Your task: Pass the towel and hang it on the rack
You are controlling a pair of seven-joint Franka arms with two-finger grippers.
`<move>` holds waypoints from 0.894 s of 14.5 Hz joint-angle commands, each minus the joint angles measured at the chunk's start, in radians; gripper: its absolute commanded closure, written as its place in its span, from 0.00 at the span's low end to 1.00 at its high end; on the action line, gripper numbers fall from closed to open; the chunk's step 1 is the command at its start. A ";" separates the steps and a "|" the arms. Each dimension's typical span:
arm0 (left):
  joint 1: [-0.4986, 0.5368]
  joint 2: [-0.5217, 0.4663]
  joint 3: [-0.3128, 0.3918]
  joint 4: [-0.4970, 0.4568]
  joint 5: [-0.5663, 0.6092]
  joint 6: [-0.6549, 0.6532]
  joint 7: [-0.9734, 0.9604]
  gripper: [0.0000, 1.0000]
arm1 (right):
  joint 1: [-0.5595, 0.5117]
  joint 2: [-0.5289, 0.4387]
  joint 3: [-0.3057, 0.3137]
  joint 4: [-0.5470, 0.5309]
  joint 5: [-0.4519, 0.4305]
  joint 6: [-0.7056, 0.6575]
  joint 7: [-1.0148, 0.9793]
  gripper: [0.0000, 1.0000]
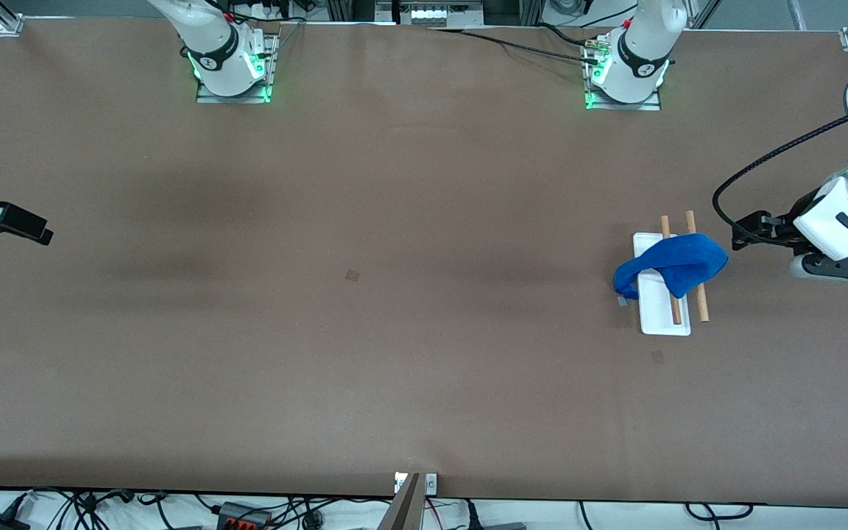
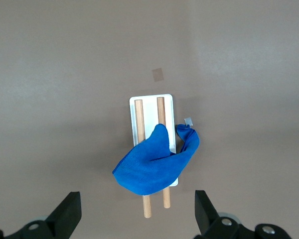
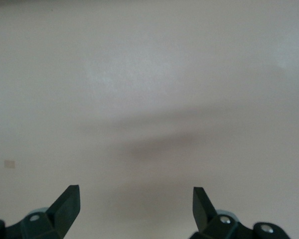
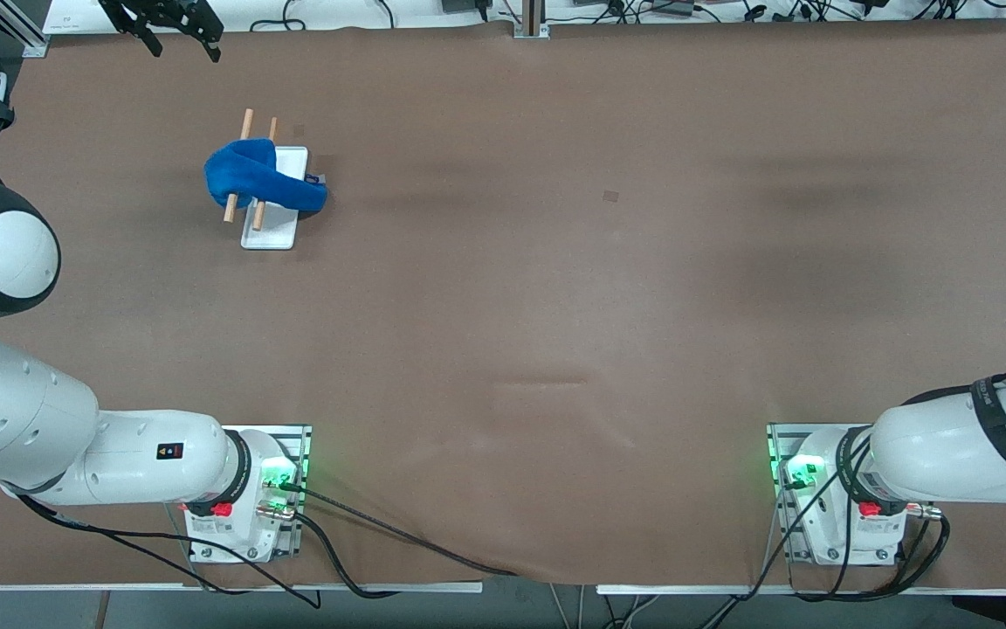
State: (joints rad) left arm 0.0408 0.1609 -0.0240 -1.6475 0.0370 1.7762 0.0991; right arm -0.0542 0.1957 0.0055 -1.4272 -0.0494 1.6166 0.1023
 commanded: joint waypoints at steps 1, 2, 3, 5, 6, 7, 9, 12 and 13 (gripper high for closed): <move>0.002 -0.038 0.019 -0.054 -0.040 0.035 -0.009 0.00 | 0.013 -0.116 -0.021 -0.146 0.014 0.039 -0.051 0.00; 0.002 -0.046 0.021 -0.073 -0.066 0.061 -0.012 0.00 | 0.013 -0.151 -0.021 -0.182 0.013 0.037 -0.055 0.00; 0.005 -0.055 0.021 -0.102 -0.068 0.096 -0.010 0.00 | 0.014 -0.188 -0.021 -0.221 0.013 0.039 -0.055 0.00; 0.018 -0.072 0.021 -0.168 -0.068 0.147 -0.010 0.00 | 0.013 -0.255 -0.021 -0.303 0.013 0.049 -0.055 0.00; 0.018 -0.072 0.021 -0.172 -0.066 0.147 -0.007 0.00 | 0.013 -0.287 -0.021 -0.349 0.013 0.078 -0.056 0.00; 0.019 -0.072 0.021 -0.172 -0.066 0.144 0.001 0.00 | 0.013 -0.321 -0.021 -0.398 0.013 0.104 -0.064 0.00; 0.025 -0.081 0.030 -0.169 -0.071 0.149 0.005 0.00 | 0.016 -0.354 -0.016 -0.450 0.011 0.143 -0.079 0.00; 0.025 -0.115 0.035 -0.170 -0.059 0.099 0.004 0.00 | 0.008 -0.326 -0.019 -0.412 0.014 0.128 -0.082 0.00; 0.024 -0.115 0.035 -0.172 -0.057 0.091 0.004 0.00 | 0.004 -0.325 -0.022 -0.403 0.016 0.127 -0.084 0.00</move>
State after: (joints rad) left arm 0.0603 0.0906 0.0101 -1.7844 -0.0172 1.8878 0.0958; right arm -0.0497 -0.1260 -0.0023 -1.8384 -0.0494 1.7333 0.0427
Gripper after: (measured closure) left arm 0.000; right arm 0.000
